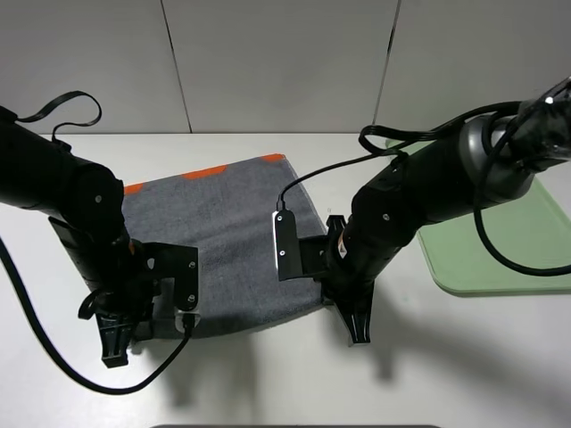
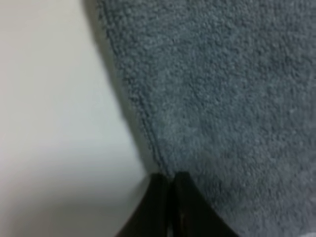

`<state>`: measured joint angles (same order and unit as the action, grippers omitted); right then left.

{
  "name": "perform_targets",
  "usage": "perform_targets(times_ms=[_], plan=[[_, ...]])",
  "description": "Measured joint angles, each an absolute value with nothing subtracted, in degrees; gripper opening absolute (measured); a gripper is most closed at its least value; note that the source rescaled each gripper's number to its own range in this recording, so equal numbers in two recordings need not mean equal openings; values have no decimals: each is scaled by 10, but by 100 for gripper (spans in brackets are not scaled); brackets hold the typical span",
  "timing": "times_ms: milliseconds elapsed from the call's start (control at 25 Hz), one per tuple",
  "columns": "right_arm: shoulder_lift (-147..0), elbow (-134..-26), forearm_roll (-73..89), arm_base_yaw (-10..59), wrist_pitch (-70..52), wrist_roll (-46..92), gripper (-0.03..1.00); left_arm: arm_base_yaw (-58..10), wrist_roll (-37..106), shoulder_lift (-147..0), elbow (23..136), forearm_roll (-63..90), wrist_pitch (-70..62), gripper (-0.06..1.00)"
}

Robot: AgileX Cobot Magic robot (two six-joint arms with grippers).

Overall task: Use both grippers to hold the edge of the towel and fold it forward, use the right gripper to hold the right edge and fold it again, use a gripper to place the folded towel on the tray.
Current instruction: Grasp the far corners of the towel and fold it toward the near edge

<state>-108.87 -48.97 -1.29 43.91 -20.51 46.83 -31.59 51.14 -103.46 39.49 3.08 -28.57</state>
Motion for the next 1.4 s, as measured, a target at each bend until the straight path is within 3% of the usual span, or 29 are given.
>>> perform_targets(times_ms=[1400], plan=[[-873, -491, 37, 440, -448, 344, 0, -318, 509, -790, 394, 96, -524, 0]])
